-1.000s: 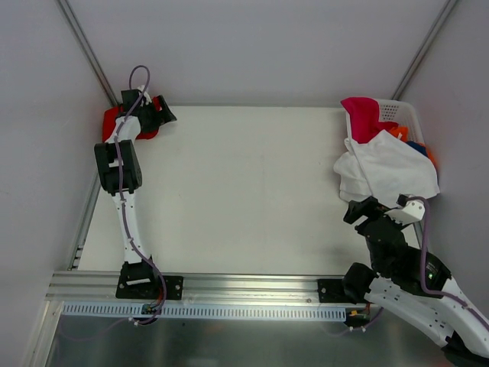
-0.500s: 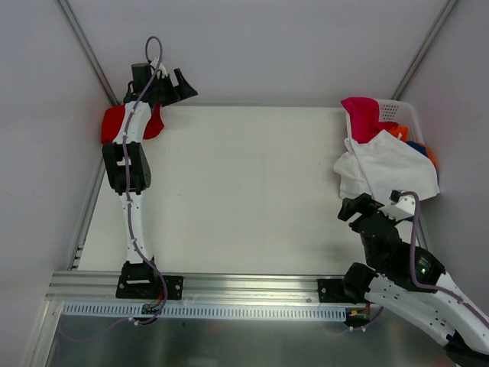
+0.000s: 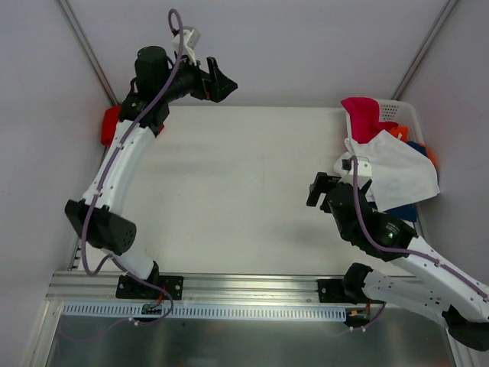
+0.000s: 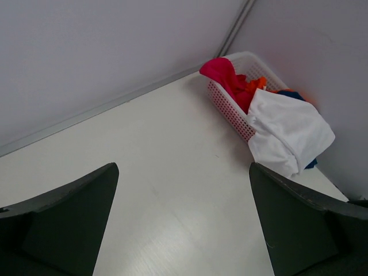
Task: Fold and stack the t-shirts
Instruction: Reset both grippers
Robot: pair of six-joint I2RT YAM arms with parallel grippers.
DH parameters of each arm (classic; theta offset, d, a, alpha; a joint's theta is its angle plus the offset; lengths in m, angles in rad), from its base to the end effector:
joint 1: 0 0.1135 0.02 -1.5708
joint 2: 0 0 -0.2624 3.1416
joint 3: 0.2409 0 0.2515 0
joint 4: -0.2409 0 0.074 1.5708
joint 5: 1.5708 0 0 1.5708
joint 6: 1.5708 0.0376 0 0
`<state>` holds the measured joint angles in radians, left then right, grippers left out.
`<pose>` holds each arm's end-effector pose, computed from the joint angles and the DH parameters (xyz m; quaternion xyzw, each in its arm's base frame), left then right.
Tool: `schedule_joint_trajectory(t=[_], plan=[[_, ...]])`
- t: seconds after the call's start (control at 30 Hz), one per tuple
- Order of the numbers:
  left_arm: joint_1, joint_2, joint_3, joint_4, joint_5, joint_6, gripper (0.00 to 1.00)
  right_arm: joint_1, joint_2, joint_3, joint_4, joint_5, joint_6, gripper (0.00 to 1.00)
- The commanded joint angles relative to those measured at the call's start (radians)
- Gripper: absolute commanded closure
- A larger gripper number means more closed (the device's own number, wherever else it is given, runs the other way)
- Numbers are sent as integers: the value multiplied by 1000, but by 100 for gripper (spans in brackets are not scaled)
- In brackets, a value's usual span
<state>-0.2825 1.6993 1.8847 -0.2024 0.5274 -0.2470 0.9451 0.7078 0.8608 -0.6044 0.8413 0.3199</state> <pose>0.3684 -0.1266 0.4759 0.1949 0.6851 -0.3565 0.6046 0.1059 0.0987 0.3374 -0.0316 0.8027 0.0074 0.5955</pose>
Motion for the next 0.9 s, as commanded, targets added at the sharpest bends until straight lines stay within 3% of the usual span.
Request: schedule_joint_trajectory(t=[0.0, 0.03, 0.13, 0.2, 0.23, 0.33, 0.47, 0.77, 0.87], plan=[[19, -159, -137, -152, -181, 64, 1, 21, 124, 125, -27, -51, -108, 12], [8, -258, -189, -198, -213, 84, 1, 30, 151, 171, -47, -42, -117, 12], [-81, -479, -448, -236, -631, 163, 1, 61, 217, 221, -121, -7, -127, 10], [-90, -573, -603, -256, -851, 172, 1, 64, 216, 218, -147, -14, -116, 10], [-89, -643, -639, -303, -886, 164, 1, 64, 207, 213, -152, -19, -98, 10], [-89, -730, -684, -415, -818, 114, 1, 72, 153, 169, -166, -39, -67, 10], [-90, -836, -774, -422, -644, 57, 1, 86, 70, 61, -161, -54, -19, 9], [-90, -895, -934, -368, -675, 40, 1, 93, -51, -62, -140, -171, -37, 4], [-90, -905, -950, -368, -643, 41, 1, 95, -88, -75, -191, -135, -71, 2]])
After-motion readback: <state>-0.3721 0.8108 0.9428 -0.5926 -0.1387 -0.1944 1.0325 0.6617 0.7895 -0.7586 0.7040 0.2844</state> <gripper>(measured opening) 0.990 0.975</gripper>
